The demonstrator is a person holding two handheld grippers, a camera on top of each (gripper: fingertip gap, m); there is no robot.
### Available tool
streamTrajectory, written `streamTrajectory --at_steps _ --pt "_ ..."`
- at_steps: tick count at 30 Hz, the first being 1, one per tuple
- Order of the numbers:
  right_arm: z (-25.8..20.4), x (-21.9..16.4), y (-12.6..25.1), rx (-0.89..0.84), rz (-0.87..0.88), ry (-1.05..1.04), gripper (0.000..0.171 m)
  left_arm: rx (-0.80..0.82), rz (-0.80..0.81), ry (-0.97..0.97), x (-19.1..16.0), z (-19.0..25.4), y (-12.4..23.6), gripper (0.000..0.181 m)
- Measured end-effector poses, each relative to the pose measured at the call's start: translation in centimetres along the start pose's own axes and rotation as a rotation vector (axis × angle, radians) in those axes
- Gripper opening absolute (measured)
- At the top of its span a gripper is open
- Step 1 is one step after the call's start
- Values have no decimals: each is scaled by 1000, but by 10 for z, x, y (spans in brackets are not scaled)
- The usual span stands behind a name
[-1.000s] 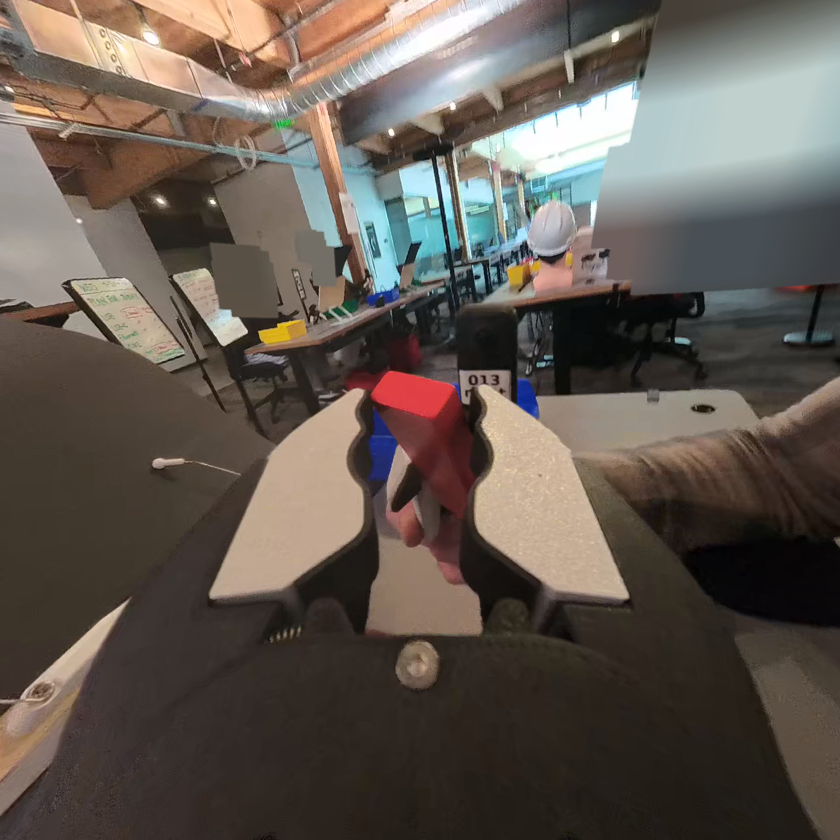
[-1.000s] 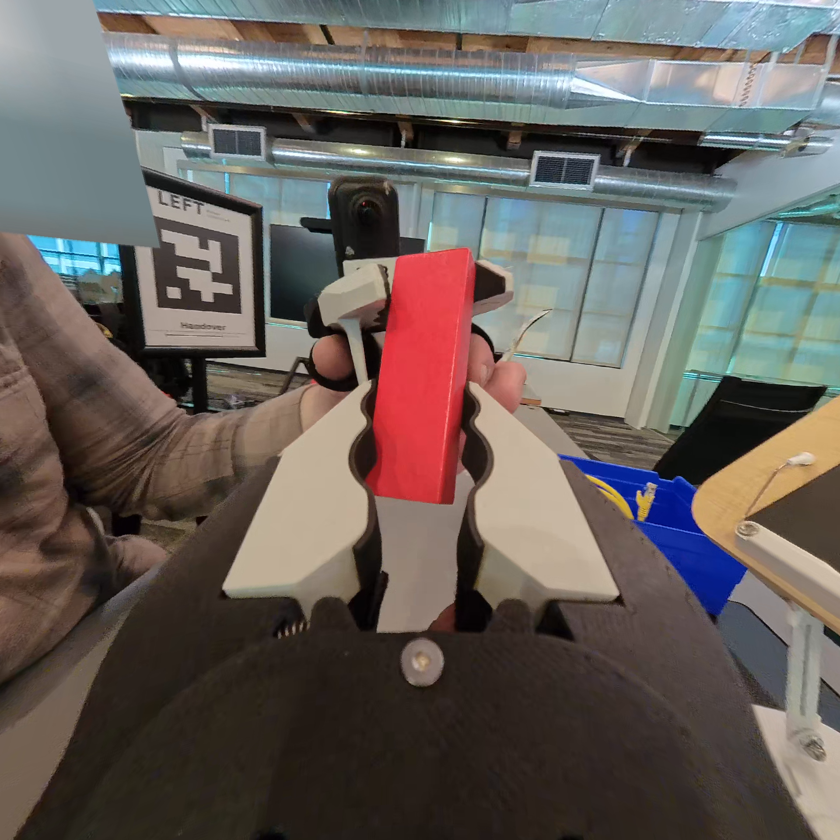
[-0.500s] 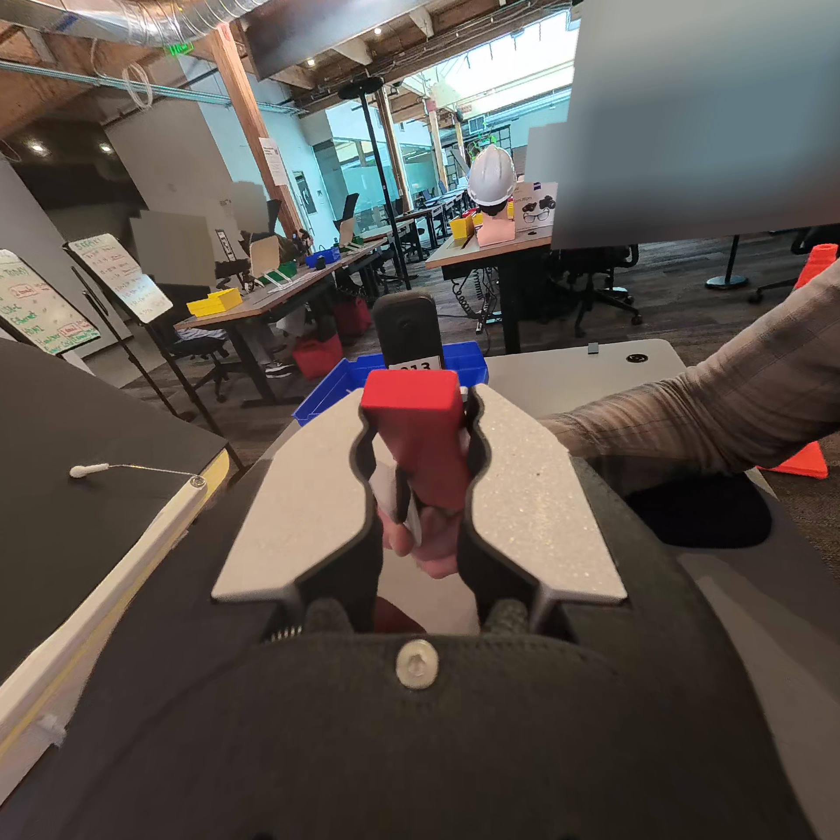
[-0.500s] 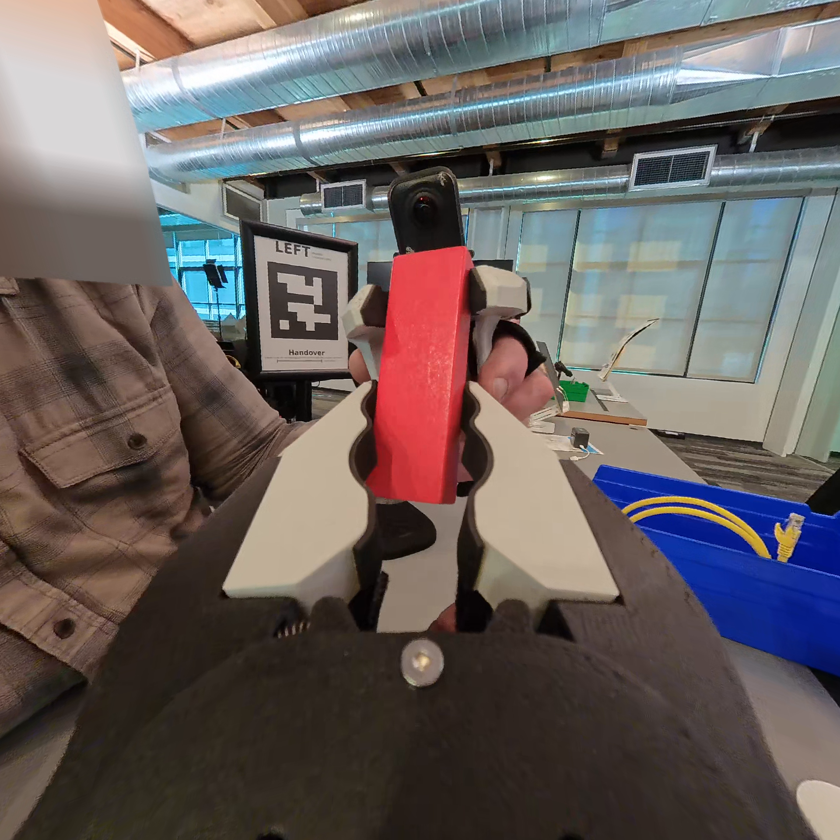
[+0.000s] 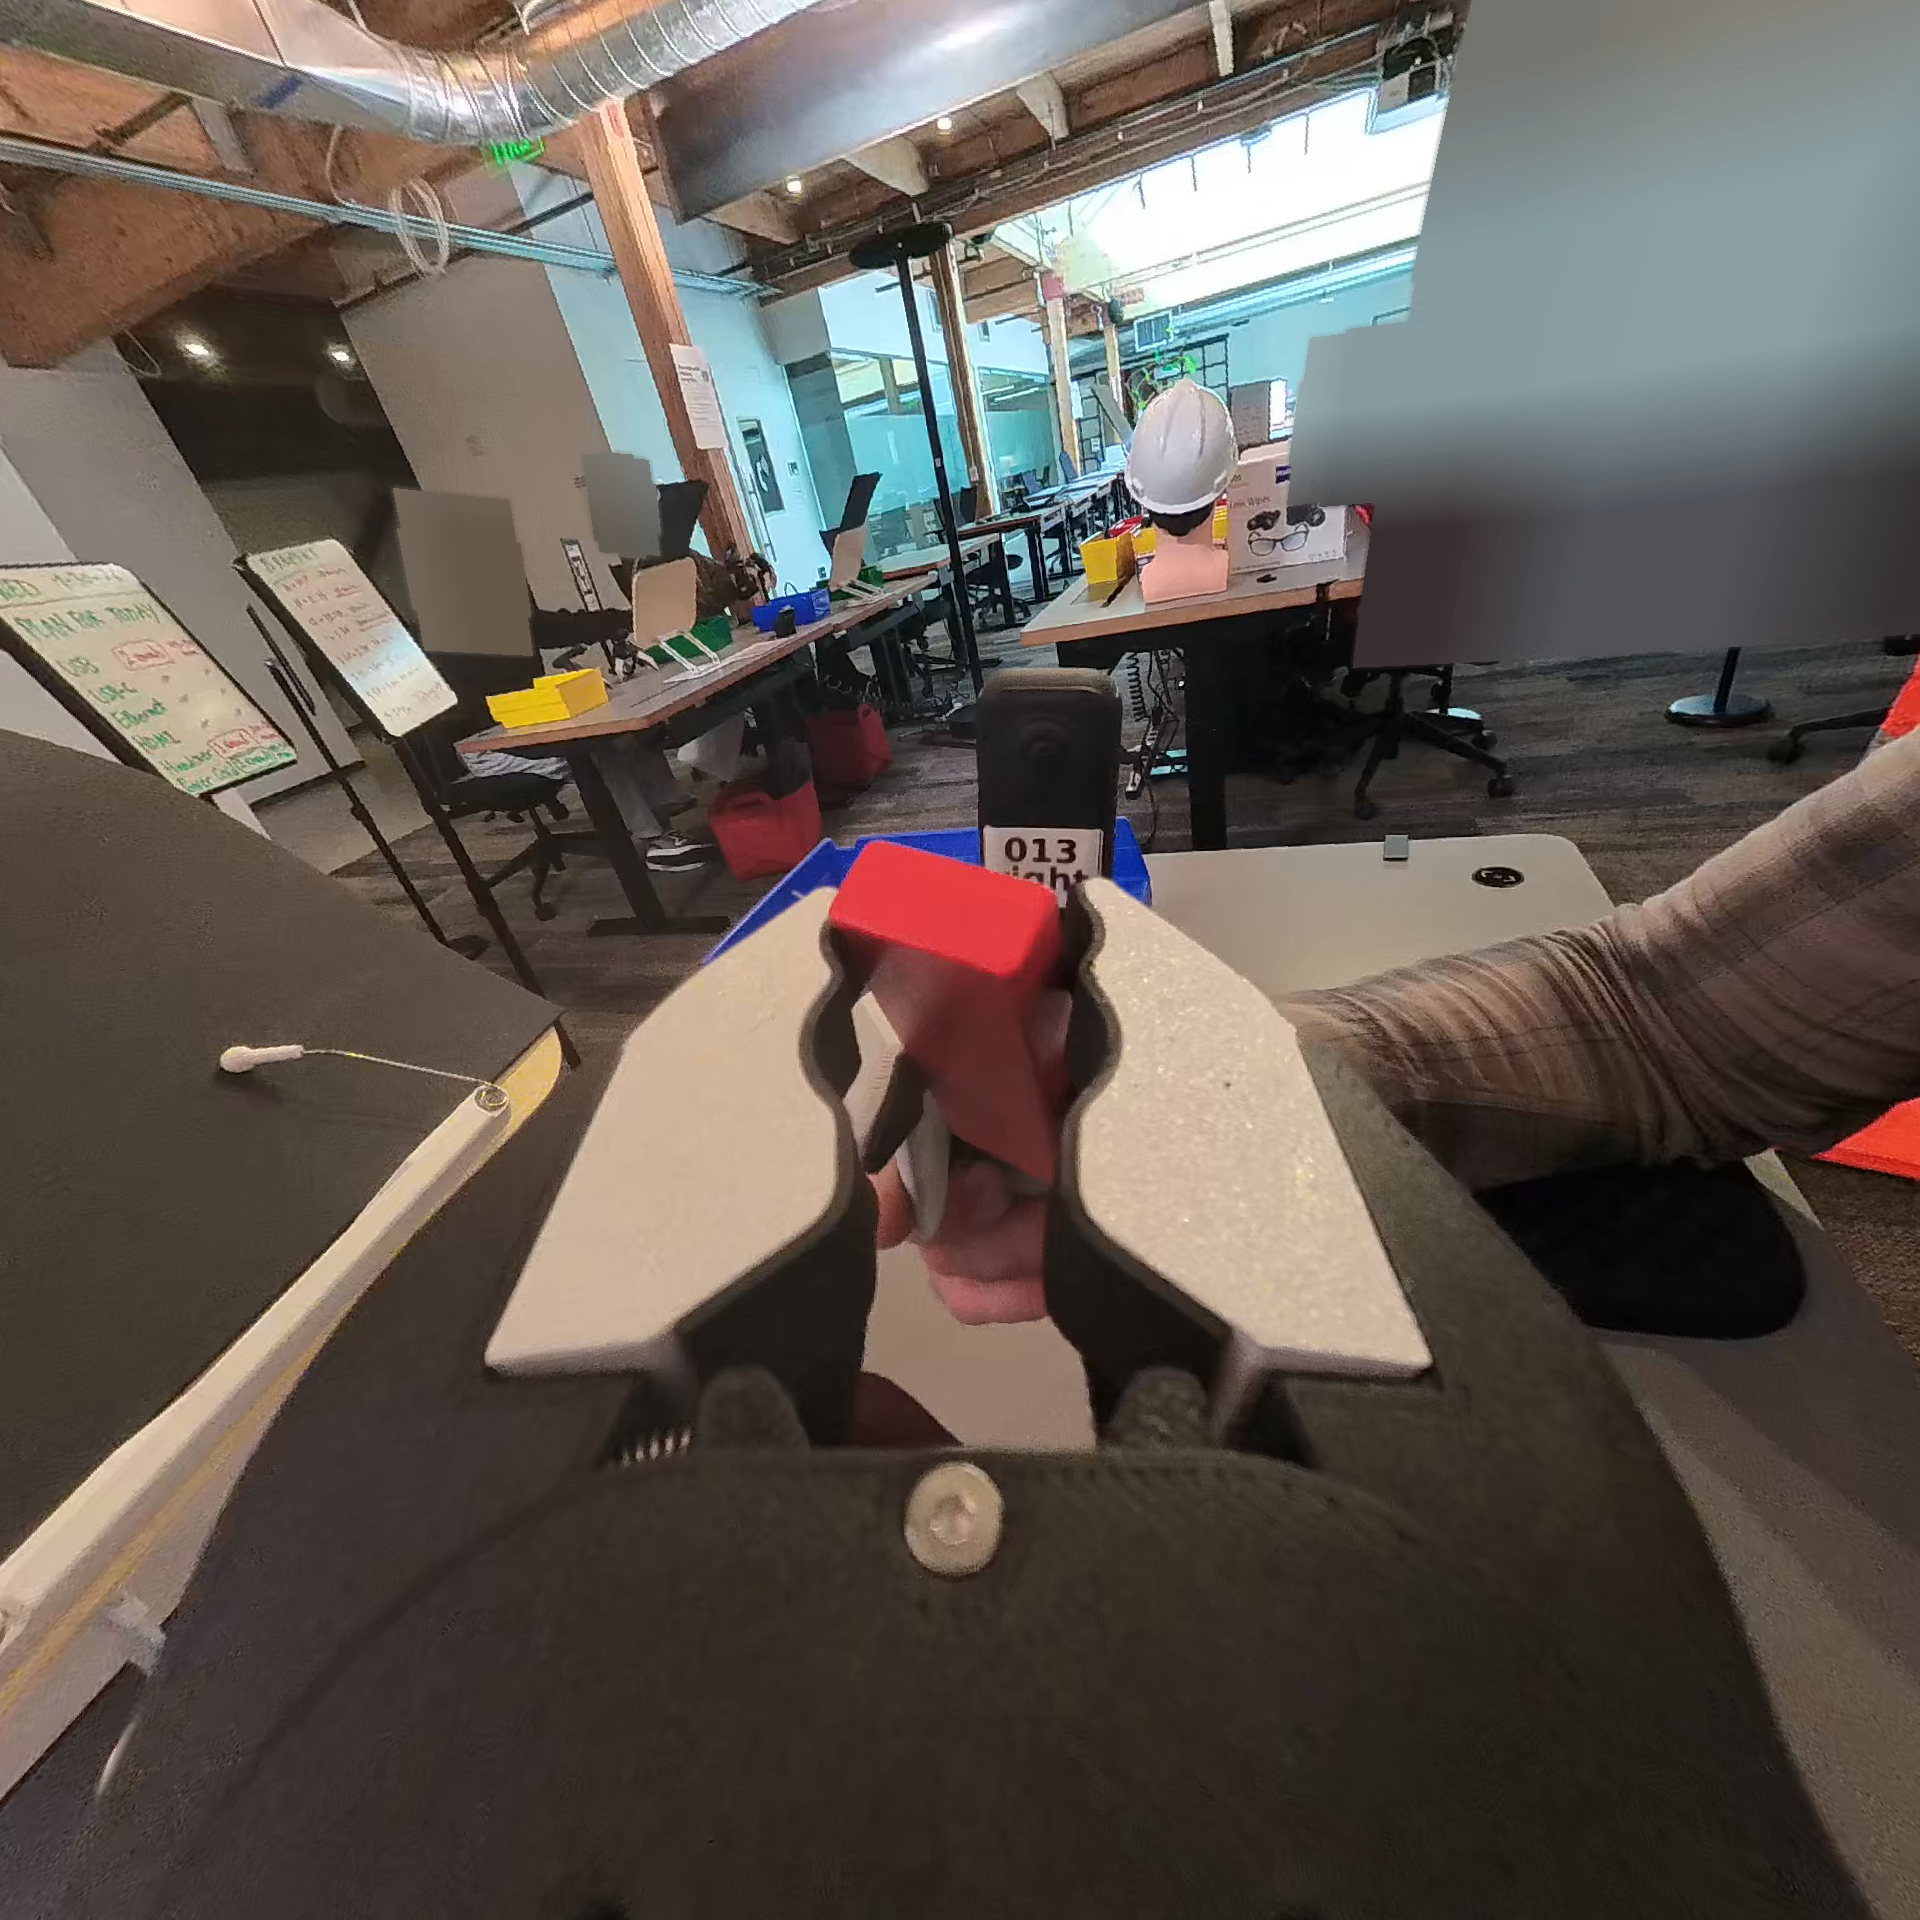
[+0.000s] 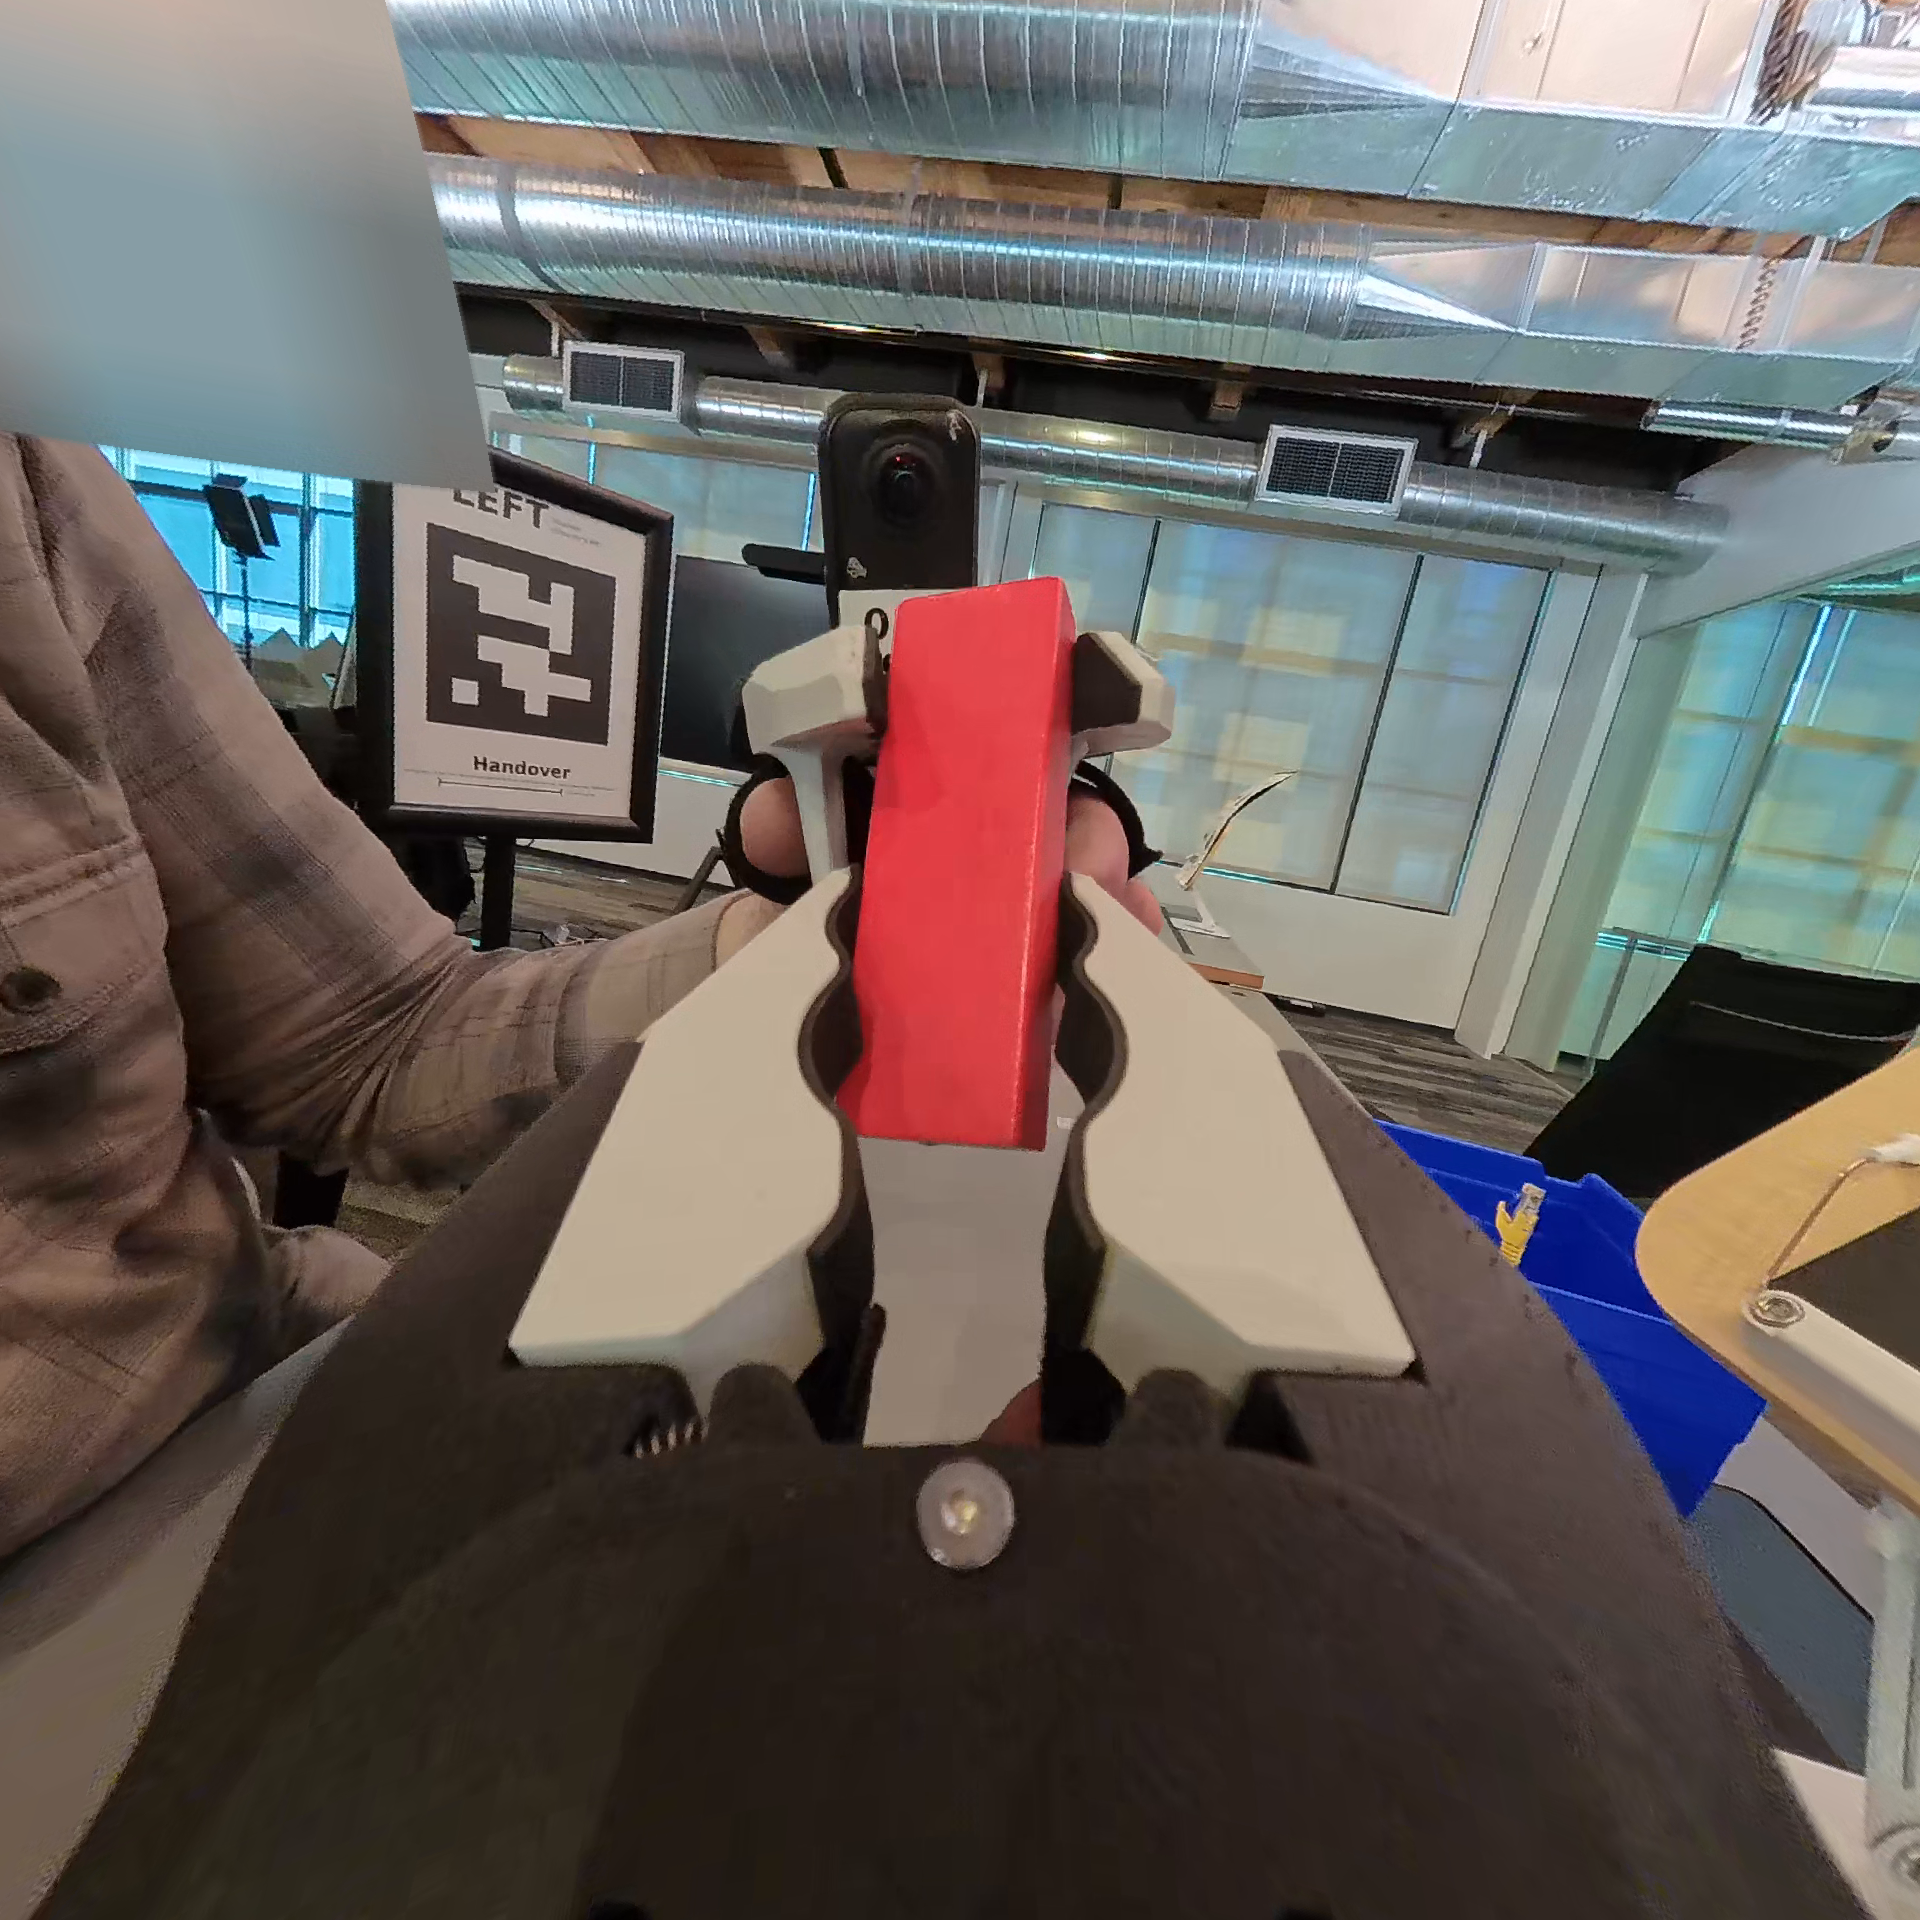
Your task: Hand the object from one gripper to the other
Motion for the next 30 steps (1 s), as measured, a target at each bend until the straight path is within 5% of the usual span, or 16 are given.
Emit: streamTrajectory --at_steps 7,11,15,23,30 --pt "5 -1 1 -28 -9 3 32 33 -25 -24 -2 -3 -1 36" --pt "20 -2 5 -136 -87 92 46 123 1 30 1 -19 4 36" --pt "44 -3 10 -381 -273 372 62 255 37 155 1 -44 14 35" --pt "54 -13 1 -784 -725 1413 64 367 161 648 -22 -76 20 36" --pt "73 -23 12 -948 -817 1499 66 376 188 787 -32 -74 15 36"
Point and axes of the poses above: each gripper's, where its closed fingertips meet, y back along the fingers, x out of its top, z = x × y across the jaws, the point moved 3 cm from there along y, back along the fingers, and after that the axes turned 1 degree about -y, right-handed, at the moved point
